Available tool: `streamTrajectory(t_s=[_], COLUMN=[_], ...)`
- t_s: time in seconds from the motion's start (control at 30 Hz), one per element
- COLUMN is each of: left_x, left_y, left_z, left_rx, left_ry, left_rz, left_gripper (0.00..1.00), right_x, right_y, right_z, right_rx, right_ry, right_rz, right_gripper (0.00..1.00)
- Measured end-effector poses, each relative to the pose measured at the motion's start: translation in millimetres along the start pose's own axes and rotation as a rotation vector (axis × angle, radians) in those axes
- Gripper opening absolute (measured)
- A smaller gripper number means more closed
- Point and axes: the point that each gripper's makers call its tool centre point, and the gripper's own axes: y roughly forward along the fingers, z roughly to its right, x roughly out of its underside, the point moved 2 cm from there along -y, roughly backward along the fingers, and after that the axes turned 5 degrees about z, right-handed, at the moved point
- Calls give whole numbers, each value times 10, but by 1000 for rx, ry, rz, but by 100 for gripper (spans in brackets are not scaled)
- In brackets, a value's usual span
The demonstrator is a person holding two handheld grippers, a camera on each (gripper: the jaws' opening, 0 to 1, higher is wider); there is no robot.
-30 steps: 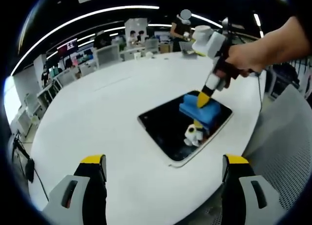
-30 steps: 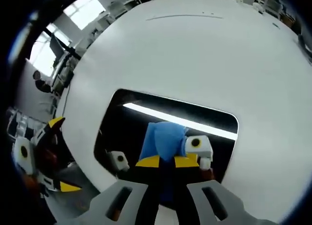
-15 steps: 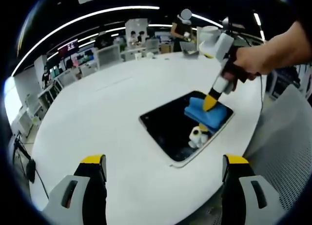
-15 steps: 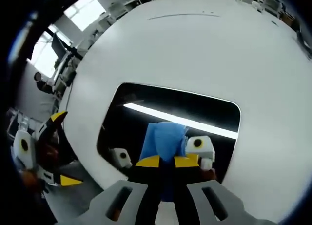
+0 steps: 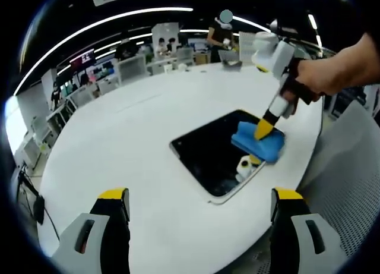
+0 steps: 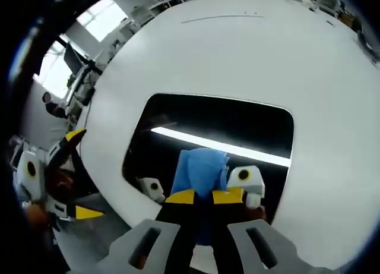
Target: Wipe the mirror surface with the cleaning cloth until all visible marks leave the cleaned area.
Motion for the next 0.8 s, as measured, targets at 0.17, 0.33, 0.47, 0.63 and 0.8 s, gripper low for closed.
streamTrajectory(t_s=[0.17,0.33,0.47,0.63,0.8], left_x=[1,6,4,5,0], left_y=[-4,-5,-3,0,1], left_z=[-3,-11,-17,-17,-12], left_rx=[-2,-3,-6,-6,-5], left_ry=[0,-2,-4,-2,-2], left_rz=[1,0,2,2,5], left_gripper=[99,99,99,99,99], right_x=[49,107,150,178,209], right_y=[-4,-20,-26,-42,-53], right_z=[-22,-34,-55,-64,-77], right_rx=[-1,-8,-13,-20,-25], right_ry=[3,10,4,12,15], right_rz=[-1,-3,-5,1,0], right_gripper=[3,3,3,3,3])
